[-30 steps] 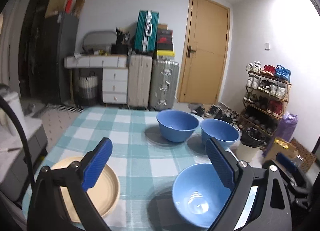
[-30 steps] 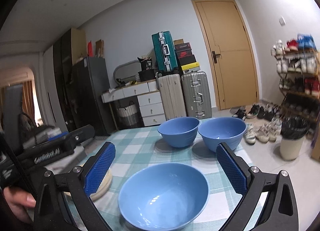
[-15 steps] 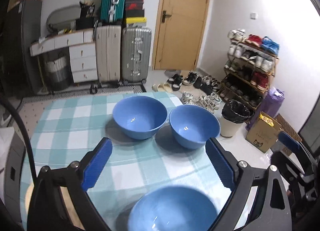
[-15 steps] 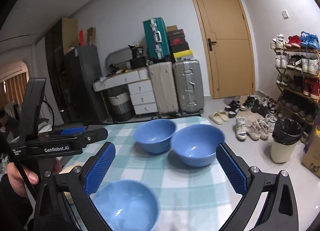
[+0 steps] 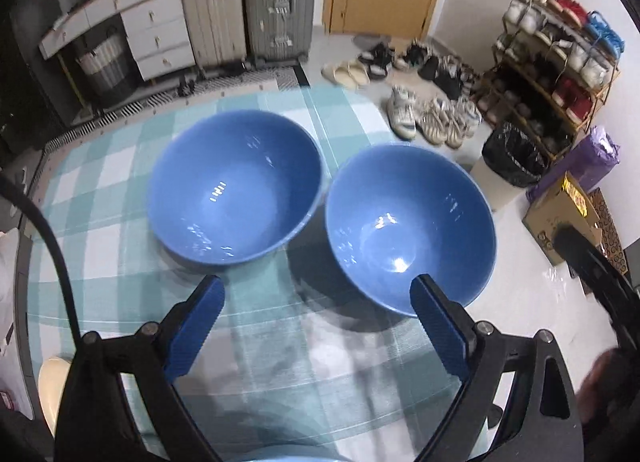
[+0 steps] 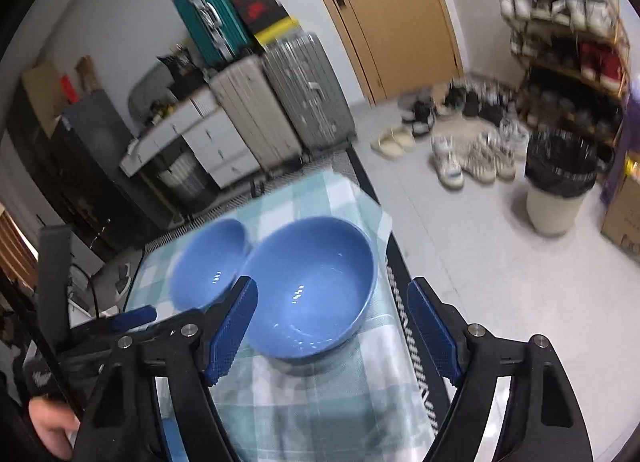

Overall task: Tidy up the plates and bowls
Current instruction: 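Move both grippers toward the two remaining light-blue bowls, then close both grippers on the rim of the nearer light-blue bowl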

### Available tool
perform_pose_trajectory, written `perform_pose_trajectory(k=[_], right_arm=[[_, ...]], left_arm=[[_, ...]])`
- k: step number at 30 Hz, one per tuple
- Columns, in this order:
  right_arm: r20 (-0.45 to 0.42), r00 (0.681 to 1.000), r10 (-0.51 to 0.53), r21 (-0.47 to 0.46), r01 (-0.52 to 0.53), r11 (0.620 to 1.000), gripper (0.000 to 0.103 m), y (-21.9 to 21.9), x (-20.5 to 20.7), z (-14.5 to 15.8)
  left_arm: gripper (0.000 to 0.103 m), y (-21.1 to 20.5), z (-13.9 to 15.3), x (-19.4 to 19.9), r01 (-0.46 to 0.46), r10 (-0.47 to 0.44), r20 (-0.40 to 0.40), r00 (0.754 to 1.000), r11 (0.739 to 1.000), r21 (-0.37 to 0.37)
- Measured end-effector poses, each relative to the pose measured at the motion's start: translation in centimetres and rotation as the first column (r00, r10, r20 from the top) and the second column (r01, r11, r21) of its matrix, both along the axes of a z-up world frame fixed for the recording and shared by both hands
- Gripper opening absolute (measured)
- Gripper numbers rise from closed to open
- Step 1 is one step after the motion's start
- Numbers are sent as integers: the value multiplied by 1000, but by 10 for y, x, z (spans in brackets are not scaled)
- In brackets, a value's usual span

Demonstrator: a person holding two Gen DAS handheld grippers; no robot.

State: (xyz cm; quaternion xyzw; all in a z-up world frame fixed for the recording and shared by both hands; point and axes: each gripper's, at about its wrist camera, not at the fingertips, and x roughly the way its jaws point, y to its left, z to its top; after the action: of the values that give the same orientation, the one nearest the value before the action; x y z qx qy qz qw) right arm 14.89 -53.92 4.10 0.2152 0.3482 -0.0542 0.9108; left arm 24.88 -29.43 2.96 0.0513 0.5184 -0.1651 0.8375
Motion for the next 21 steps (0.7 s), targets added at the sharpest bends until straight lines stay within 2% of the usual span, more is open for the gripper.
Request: perform_pose_trajectory(k=[4,9,13,16,19,21], right_arm=[[-96,995,-16,45,20,999,78,-25,42,-22],[-168,985,-29,132,51,990,77,-50,77,-47],[-220,975,9,134,22,991,72,-49,98,-66],[-216,976,7,177,32,984,69,-48,101,-79],[-231,973,25,156,11,988,65,-43,108,-88],[-260,965,27,143,11,990,63,-41,113,-93]], left_arm=[[94,-14,-17,10,5,-7,-83,996,1000,-17],[94,-23,-32,20,-1,2,-112,994,1000,9],[94,-27,-40,26,-5,8,-128,992,1000,18],[94,-28,-46,31,-5,8,-131,991,1000,19],[94,-30,-54,39,-22,21,-173,985,1000,-2],[94,-33,-58,39,-30,31,-173,984,1000,8]])
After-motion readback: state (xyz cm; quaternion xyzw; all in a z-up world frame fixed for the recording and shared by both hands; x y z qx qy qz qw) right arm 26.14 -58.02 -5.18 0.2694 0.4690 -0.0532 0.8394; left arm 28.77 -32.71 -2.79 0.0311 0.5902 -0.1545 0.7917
